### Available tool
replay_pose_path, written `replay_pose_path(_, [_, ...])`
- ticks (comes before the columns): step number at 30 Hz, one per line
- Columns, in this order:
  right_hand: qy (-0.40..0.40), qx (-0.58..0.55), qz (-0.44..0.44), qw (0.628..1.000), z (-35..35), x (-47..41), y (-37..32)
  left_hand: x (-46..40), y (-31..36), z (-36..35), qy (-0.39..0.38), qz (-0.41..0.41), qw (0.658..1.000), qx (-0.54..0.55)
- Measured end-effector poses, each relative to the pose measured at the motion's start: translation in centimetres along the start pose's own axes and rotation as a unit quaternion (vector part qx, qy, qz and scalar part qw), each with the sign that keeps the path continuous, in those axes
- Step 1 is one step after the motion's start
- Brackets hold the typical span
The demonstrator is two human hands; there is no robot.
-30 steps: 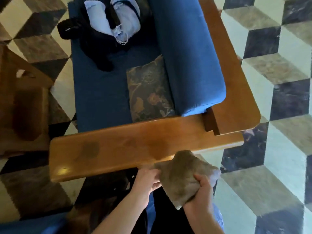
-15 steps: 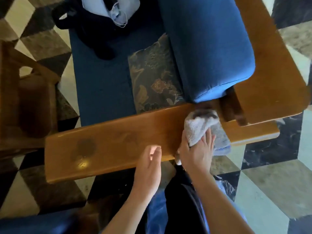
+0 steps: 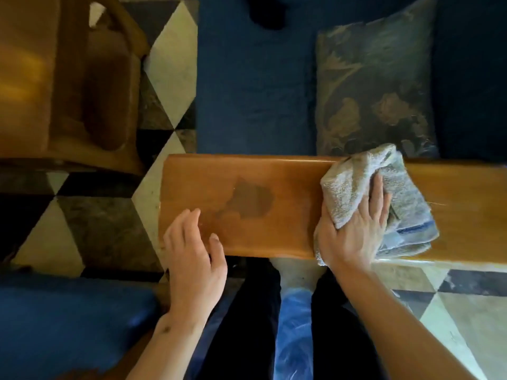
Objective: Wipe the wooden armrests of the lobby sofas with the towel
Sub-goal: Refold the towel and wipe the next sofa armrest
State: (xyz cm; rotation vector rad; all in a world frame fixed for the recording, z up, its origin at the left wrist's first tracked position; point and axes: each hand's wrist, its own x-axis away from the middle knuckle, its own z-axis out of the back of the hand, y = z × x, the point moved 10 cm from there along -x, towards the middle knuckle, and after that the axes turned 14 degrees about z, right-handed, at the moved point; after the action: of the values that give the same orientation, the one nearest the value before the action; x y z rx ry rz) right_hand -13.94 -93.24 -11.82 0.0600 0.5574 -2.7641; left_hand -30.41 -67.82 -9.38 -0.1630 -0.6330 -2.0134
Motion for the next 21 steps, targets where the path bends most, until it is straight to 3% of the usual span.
replay_pose_path(5, [-0.015, -0.005, 0.062, 0.998, -5.1, -0.4, -12.1, -4.4, -6.7, 2.3, -0.007, 0.097, 0.992, 0.085])
replay_pose_path(10, [-0.1, -0.015, 0.228, 0.968, -10.1, -0.4, -24.2, -5.7, -10.2, 3.2, -0.036, 0.118, 0.966, 0.226])
replay_pose_path(16, [-0.203, 0.01, 0.479, 0.854, -13.2, 2.1, -29.5, -4.9, -13.3, 3.4, -0.045, 0.217, 0.898, 0.381])
replay_pose_path(21, [-0.258, -0.011, 0.649, 0.715, -12.6, 4.1, -29.1, -3.6, -11.9, 3.7, -0.014, 0.196, 0.915, 0.353])
